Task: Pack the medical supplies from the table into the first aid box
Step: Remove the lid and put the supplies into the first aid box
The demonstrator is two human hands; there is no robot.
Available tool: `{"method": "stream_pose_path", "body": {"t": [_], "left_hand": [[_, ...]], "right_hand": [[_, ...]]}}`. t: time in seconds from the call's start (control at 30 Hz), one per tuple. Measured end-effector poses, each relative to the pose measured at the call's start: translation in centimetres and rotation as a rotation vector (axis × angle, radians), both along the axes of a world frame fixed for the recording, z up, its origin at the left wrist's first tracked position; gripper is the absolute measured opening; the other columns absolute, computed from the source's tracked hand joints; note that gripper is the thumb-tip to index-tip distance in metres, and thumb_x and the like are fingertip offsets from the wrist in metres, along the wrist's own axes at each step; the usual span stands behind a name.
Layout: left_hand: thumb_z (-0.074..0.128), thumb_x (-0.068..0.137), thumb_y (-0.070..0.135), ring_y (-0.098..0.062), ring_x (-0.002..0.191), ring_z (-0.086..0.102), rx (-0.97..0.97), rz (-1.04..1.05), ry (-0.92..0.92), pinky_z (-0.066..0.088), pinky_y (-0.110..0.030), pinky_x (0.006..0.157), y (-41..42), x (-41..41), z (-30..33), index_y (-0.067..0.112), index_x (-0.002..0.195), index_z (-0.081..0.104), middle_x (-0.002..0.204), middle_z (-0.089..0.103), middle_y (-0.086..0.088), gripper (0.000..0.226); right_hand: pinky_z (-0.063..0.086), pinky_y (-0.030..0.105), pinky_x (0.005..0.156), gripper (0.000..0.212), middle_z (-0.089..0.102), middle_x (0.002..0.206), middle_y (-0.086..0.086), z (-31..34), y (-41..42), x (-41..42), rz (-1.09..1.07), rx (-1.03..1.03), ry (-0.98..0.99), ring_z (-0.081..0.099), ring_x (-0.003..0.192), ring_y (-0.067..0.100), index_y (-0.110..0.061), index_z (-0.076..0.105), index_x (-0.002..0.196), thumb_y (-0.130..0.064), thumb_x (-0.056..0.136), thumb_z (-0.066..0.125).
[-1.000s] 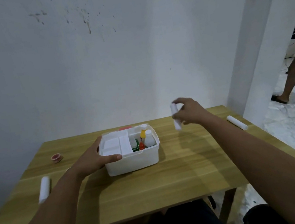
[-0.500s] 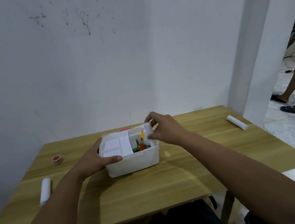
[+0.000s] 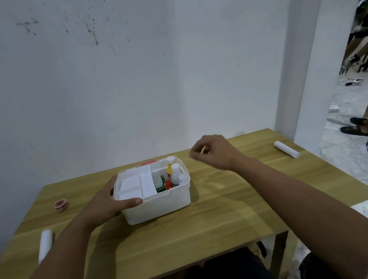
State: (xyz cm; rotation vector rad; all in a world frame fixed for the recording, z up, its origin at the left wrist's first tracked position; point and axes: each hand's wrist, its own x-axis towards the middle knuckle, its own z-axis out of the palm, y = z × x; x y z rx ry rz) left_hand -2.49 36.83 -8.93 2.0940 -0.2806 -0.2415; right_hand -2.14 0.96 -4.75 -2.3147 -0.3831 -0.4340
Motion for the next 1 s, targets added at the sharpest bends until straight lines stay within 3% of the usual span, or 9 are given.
{"method": "stream_pose_path", "body": {"t": [0.1,0.3,0.37,0.43,0.5,0.63,0.73,0.87,1.0], "left_hand": [[0.090,0.050,0.064,-0.023,0.128,0.048,0.007,0.008,0.003,0.060,-0.044,0.088,0.2,0.1,-0.1,0.048,0.150,0.031,0.142,0.048,0.011,0.117],[0.088,0.053,0.062,-0.015,0.123,0.050,-0.006,-0.014,-0.011,0.060,-0.041,0.087,0.0,0.2,0.1,0.062,0.136,0.036,0.134,0.051,0.021,0.098],[0.088,0.054,0.062,-0.012,0.123,0.050,-0.006,-0.020,-0.026,0.059,-0.041,0.089,0.2,0.3,0.0,0.066,0.131,0.036,0.134,0.051,0.025,0.093],[0.088,0.055,0.063,-0.009,0.123,0.049,0.011,-0.015,-0.045,0.057,-0.040,0.093,0.2,0.5,-0.1,0.069,0.130,0.035,0.133,0.050,0.028,0.091],[0.088,0.056,0.062,-0.006,0.121,0.049,0.012,-0.012,-0.049,0.055,-0.040,0.095,0.2,0.7,-0.3,0.069,0.129,0.035,0.133,0.049,0.031,0.091],[0.088,0.059,0.058,-0.003,0.120,0.050,-0.002,-0.010,-0.057,0.055,-0.038,0.094,0.1,0.8,-0.4,0.070,0.131,0.035,0.132,0.050,0.031,0.090],[0.090,0.063,0.052,-0.005,0.123,0.052,-0.024,-0.013,-0.053,0.056,-0.040,0.093,0.1,1.1,-0.5,0.062,0.140,0.039,0.134,0.055,0.027,0.092],[0.091,0.068,0.044,-0.009,0.120,0.053,-0.050,0.004,-0.024,0.060,-0.035,0.081,-0.2,1.1,-0.5,0.059,0.141,0.039,0.135,0.054,0.021,0.092],[0.090,0.068,0.044,-0.010,0.119,0.052,-0.045,0.001,-0.017,0.060,-0.029,0.075,-0.3,1.1,-0.3,0.053,0.145,0.037,0.134,0.052,0.021,0.094]], "right_hand": [[0.058,0.032,0.082,0.011,0.078,0.092,-0.005,-0.5,-5.5,1.5,-0.254,-0.023,-0.002,0.071,0.085,0.011,-0.016,0.080,0.092,-0.024,0.089,0.073],[0.050,0.041,0.093,0.030,0.064,0.129,0.013,-5.3,-18.5,3.4,-0.673,-0.371,0.444,0.061,0.115,0.032,-0.012,0.063,0.112,-0.028,0.093,0.046],[0.048,0.044,0.091,0.022,0.063,0.124,0.010,-6.3,-20.3,2.6,-0.736,-0.455,0.518,0.058,0.114,0.031,-0.020,0.057,0.104,-0.021,0.087,0.043],[0.047,0.049,0.091,0.047,0.057,0.129,0.008,-7.2,-21.6,2.3,-0.790,-0.495,0.572,0.054,0.118,0.031,-0.036,0.049,0.121,-0.012,0.081,0.052],[0.052,0.051,0.093,0.078,0.056,0.135,0.011,-8.1,-22.1,2.0,-0.803,-0.491,0.604,0.058,0.117,0.032,-0.052,0.031,0.143,-0.009,0.080,0.051],[0.049,0.048,0.092,0.040,0.056,0.098,0.003,-8.6,-21.7,2.4,-0.848,-0.607,0.400,0.058,0.092,0.025,-0.036,0.048,0.121,-0.014,0.087,0.046],[0.048,0.045,0.089,0.021,0.066,0.114,0.014,-7.1,-19.7,3.1,-0.804,-0.421,0.343,0.062,0.104,0.035,-0.019,0.056,0.115,-0.029,0.097,0.056],[0.047,0.044,0.096,0.060,0.063,0.135,0.019,-4.8,-15.3,5.2,-0.631,-0.192,0.292,0.059,0.124,0.039,-0.015,0.039,0.152,-0.031,0.098,0.059],[0.049,0.037,0.095,0.056,0.068,0.131,0.010,-1.4,-9.1,5.8,-0.432,-0.087,0.195,0.066,0.115,0.032,-0.022,0.051,0.145,-0.022,0.090,0.063]]}}
